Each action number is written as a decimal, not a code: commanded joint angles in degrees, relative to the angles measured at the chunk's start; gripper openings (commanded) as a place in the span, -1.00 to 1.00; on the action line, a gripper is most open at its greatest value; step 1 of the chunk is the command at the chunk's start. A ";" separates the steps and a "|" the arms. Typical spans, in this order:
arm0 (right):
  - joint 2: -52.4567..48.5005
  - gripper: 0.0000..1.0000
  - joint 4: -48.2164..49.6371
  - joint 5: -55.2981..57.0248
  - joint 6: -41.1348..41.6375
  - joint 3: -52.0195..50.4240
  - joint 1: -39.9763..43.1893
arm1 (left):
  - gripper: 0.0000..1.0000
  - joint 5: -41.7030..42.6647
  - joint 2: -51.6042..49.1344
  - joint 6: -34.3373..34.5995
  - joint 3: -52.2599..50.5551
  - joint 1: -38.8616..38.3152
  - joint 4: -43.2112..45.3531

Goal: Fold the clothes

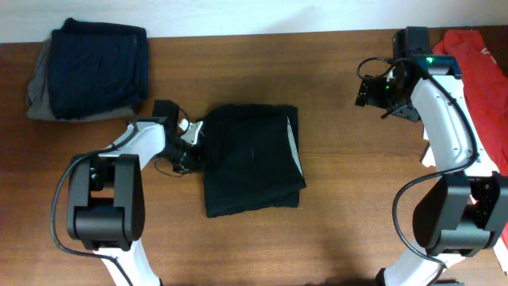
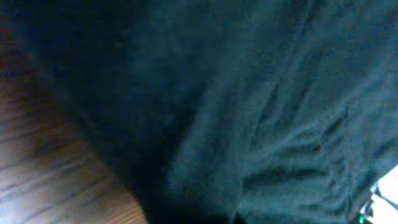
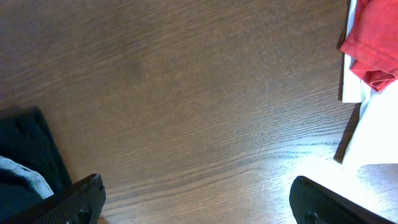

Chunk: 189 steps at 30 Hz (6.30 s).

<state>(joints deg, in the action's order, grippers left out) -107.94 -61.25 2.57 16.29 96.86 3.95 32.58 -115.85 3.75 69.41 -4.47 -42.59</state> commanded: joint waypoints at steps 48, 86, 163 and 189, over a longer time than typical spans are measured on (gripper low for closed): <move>0.61 0.97 0.02 0.74 0.07 0.81 -0.11 | -0.98 -62.64 1.36 0.70 39.30 4.52 21.44; 0.61 0.97 0.02 0.74 0.07 0.81 -0.11 | -0.95 -55.74 -15.37 -2.12 42.45 18.49 33.31; 0.61 0.97 0.02 0.74 0.07 0.81 -0.11 | 0.35 -33.86 -29.29 -0.81 59.82 27.71 1.73; 0.61 0.97 0.02 0.74 0.07 0.81 -0.11 | 0.99 -10.45 18.67 -0.48 61.51 26.21 -46.80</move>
<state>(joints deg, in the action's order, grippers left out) -107.94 -61.25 2.57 16.29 96.88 3.95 20.71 -103.48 6.42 130.91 22.11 -85.06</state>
